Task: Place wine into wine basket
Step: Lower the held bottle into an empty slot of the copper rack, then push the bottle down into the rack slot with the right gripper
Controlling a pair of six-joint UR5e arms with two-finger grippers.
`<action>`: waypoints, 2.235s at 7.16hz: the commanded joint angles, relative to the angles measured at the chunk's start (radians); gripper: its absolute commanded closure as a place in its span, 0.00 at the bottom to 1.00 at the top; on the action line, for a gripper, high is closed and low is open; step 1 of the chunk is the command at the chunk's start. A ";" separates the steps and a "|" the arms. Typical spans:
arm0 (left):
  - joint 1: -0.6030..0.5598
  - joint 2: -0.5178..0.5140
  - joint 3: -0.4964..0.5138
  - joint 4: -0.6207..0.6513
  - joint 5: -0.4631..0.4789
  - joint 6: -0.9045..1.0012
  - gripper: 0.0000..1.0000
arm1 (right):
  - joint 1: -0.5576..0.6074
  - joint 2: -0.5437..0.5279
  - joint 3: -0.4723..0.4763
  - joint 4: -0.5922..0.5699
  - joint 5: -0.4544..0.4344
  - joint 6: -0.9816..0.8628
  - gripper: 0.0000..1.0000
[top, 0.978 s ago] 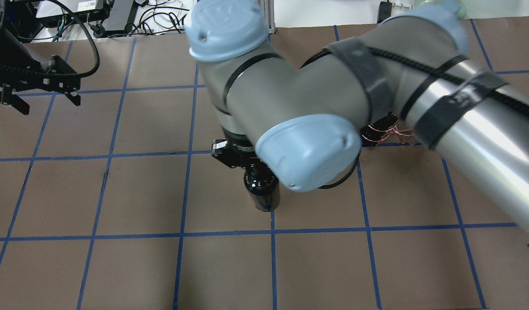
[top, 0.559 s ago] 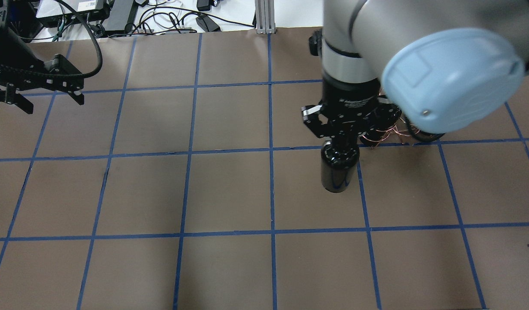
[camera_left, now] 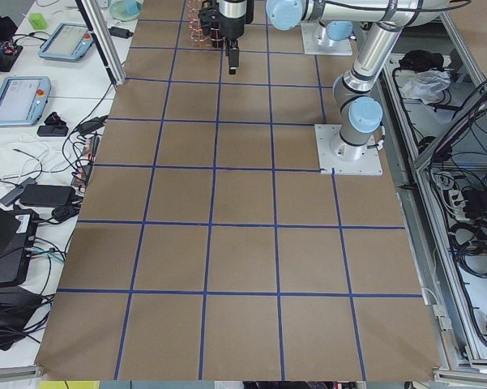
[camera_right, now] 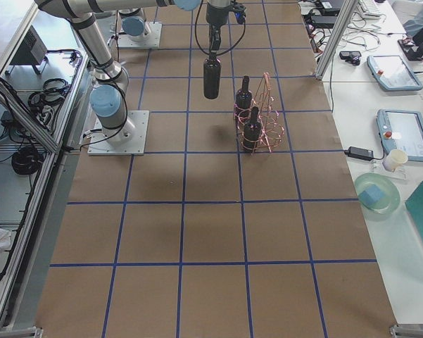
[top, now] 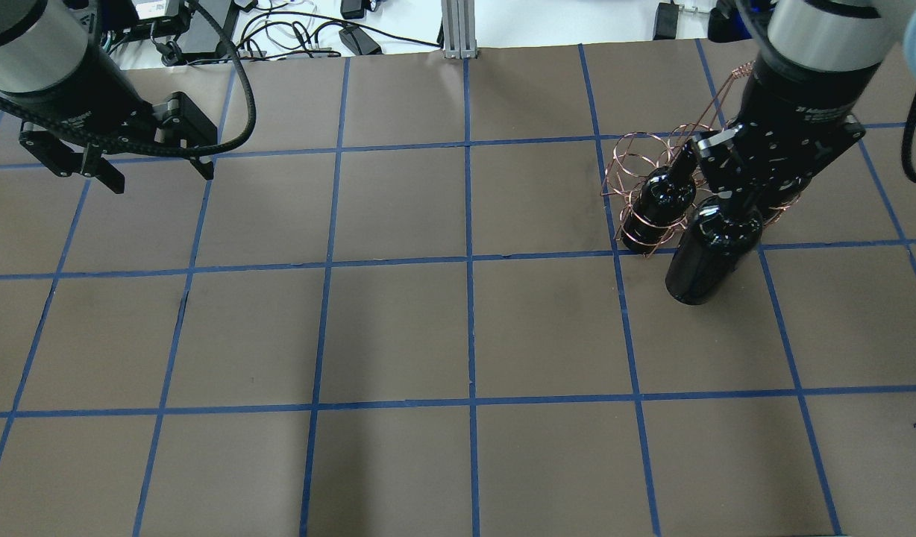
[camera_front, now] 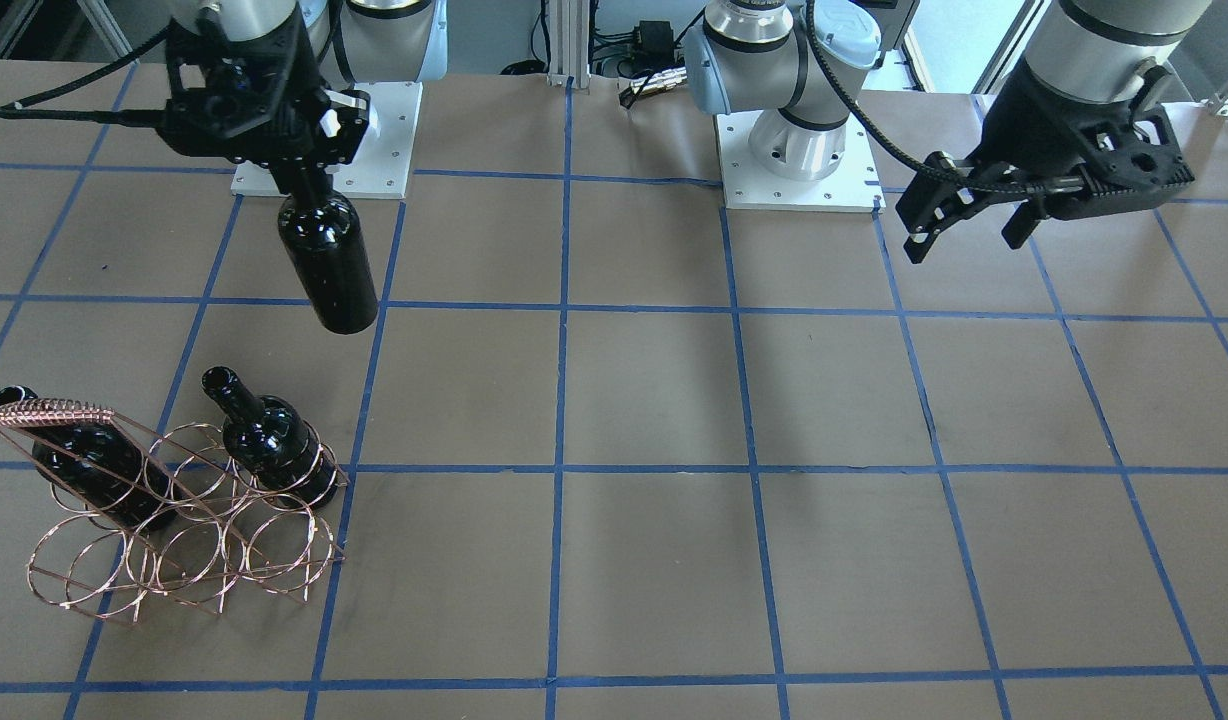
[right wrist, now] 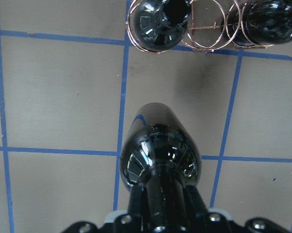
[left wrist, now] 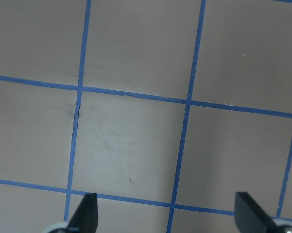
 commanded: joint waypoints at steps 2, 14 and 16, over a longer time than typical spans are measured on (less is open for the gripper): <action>-0.029 0.013 -0.010 -0.002 0.003 -0.006 0.00 | -0.109 0.013 -0.007 -0.097 0.000 -0.104 1.00; -0.028 0.016 -0.012 -0.005 0.005 0.009 0.00 | -0.126 0.241 -0.161 -0.186 0.059 -0.248 1.00; -0.029 0.016 -0.012 -0.006 0.005 0.007 0.00 | -0.135 0.232 -0.196 -0.133 0.054 -0.249 1.00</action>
